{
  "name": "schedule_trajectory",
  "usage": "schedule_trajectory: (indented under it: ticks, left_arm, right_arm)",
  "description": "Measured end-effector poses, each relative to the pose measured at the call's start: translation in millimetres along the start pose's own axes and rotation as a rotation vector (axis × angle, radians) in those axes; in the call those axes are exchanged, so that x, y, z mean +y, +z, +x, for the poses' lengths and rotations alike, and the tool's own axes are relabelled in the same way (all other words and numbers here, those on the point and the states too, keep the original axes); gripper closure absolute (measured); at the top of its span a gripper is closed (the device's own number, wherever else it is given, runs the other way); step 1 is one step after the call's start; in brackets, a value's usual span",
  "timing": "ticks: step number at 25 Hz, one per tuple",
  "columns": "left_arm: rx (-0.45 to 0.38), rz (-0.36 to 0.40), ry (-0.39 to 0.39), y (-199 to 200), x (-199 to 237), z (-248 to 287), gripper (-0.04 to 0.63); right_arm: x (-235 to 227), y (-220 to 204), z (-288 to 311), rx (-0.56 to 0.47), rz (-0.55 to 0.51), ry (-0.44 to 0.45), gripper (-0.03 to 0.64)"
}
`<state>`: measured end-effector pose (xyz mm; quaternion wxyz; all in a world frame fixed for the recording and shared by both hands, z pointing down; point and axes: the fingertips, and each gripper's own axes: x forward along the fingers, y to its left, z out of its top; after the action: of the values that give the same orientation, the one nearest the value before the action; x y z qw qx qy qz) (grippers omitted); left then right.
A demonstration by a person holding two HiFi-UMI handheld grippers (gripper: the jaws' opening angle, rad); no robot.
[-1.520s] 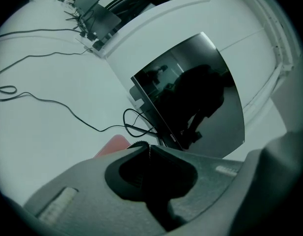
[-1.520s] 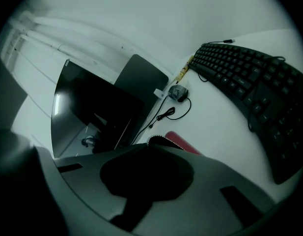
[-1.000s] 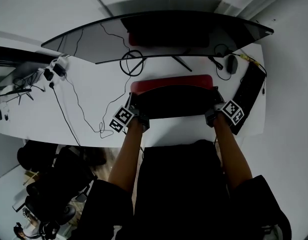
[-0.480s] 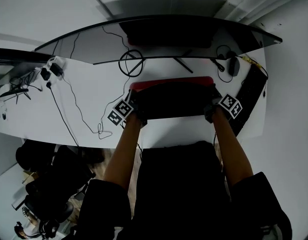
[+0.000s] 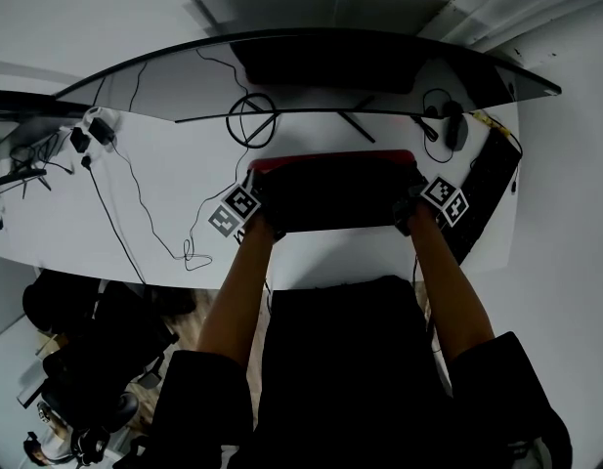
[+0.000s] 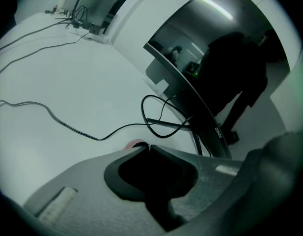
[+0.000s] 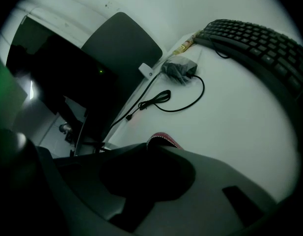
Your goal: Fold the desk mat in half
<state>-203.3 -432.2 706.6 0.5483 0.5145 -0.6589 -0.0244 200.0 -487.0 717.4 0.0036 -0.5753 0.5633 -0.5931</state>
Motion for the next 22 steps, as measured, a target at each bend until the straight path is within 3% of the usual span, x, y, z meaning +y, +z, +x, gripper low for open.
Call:
schedule_trajectory:
  ticks: [7, 10, 12, 15, 16, 17, 18, 22]
  left_arm:
    - [0.013, -0.024, -0.015, -1, 1, 7, 0.540]
    - [0.024, -0.036, -0.054, 0, -2, 7, 0.531]
    - [0.021, -0.036, -0.072, 0, -4, 5, 0.526]
    - [0.015, -0.030, -0.100, 1, -9, 3, 0.512]
    - [0.012, -0.026, -0.121, 2, -12, 2, 0.491]
    - [0.009, -0.019, -0.144, 3, -17, 1, 0.405]
    - [0.008, -0.005, -0.164, 4, -22, -1, 0.379]
    - [0.016, 0.069, -0.195, 5, -32, -9, 0.371]
  right_arm:
    - [0, 1, 7, 0.004, 0.032, 0.034, 0.572]
    - [4, 1, 6, -0.002, 0.035, 0.077, 0.546]
    - [11, 1, 6, -0.004, 0.021, 0.113, 0.493]
    - [23, 0, 5, 0.000, -0.016, 0.149, 0.488]
    - [26, -1, 4, 0.001, -0.027, 0.156, 0.488]
    - [28, -1, 2, 0.003, -0.037, 0.161, 0.488]
    - [30, -2, 0, 0.005, -0.043, 0.167, 0.488]
    - [38, -5, -8, 0.021, -0.061, 0.192, 0.471]
